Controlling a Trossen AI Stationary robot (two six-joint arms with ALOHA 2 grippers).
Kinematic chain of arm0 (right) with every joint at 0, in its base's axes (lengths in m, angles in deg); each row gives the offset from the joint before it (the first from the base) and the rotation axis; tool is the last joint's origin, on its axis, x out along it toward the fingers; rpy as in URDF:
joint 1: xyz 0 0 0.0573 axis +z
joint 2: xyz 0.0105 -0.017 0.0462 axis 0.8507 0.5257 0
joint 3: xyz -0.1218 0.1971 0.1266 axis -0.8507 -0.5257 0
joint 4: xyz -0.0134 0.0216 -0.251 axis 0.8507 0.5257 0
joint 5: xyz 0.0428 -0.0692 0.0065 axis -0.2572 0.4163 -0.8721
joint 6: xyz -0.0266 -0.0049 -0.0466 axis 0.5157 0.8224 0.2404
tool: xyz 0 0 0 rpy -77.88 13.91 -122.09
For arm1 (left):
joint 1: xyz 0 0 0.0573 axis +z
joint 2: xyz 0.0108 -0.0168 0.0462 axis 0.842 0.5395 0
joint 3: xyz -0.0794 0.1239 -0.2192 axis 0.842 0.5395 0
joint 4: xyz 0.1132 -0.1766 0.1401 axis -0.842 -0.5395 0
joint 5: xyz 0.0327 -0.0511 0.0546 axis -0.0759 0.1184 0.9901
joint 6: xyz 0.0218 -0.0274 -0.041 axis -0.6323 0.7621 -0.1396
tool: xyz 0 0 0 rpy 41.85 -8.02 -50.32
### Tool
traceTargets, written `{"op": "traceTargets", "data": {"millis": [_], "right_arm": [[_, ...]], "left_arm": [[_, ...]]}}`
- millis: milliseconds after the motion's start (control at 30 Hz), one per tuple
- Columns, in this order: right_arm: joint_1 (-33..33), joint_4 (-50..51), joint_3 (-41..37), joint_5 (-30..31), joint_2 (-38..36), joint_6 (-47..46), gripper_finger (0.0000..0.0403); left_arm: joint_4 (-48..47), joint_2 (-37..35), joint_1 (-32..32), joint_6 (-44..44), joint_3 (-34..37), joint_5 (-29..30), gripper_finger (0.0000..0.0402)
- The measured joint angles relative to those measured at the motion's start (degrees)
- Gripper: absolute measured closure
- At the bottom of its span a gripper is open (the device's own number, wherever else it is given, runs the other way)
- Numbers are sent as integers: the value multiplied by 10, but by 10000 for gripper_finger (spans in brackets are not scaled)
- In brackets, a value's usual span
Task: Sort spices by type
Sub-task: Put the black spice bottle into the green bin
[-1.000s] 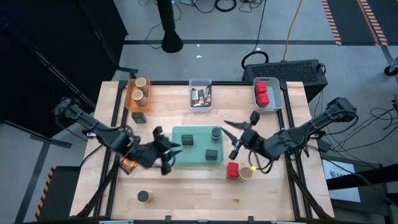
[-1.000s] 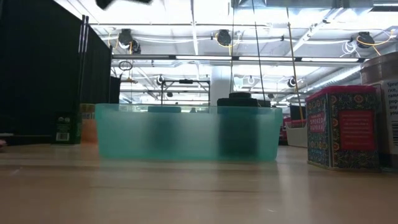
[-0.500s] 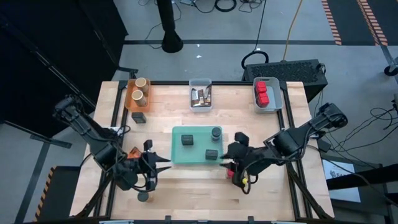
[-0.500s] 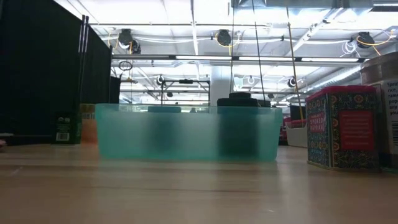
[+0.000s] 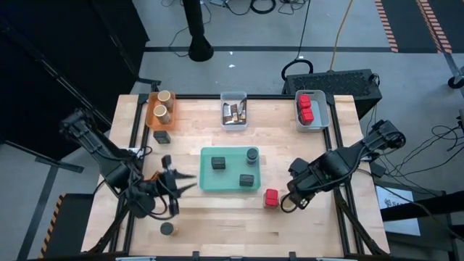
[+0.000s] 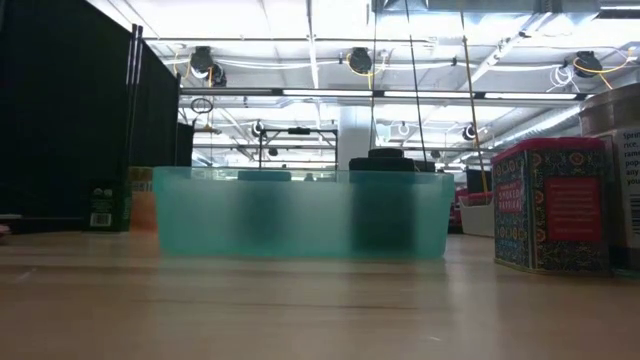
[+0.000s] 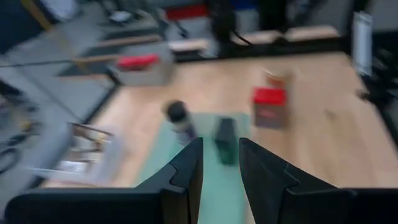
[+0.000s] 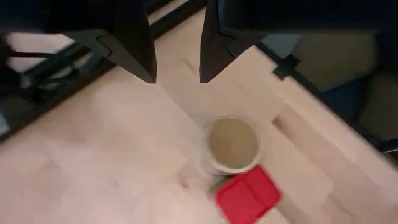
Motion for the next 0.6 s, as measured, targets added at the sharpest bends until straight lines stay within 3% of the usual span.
{"op": "traceTargets", "data": {"millis": [100, 200, 400, 600], "right_arm": [[4, -22, 0, 2, -4, 4, 292], [4, -25, 0, 19, -5, 22, 291], [7, -23, 0, 105, -5, 74, 291], [7, -21, -1, 160, -5, 127, 291]], "left_arm": [[-11, -19, 0, 1, 0, 44, 297], [-12, -34, 0, 2, 0, 43, 297], [-12, -66, 1, -23, -9, -54, 297], [-4, -71, -2, -25, -109, -110, 297]]}}
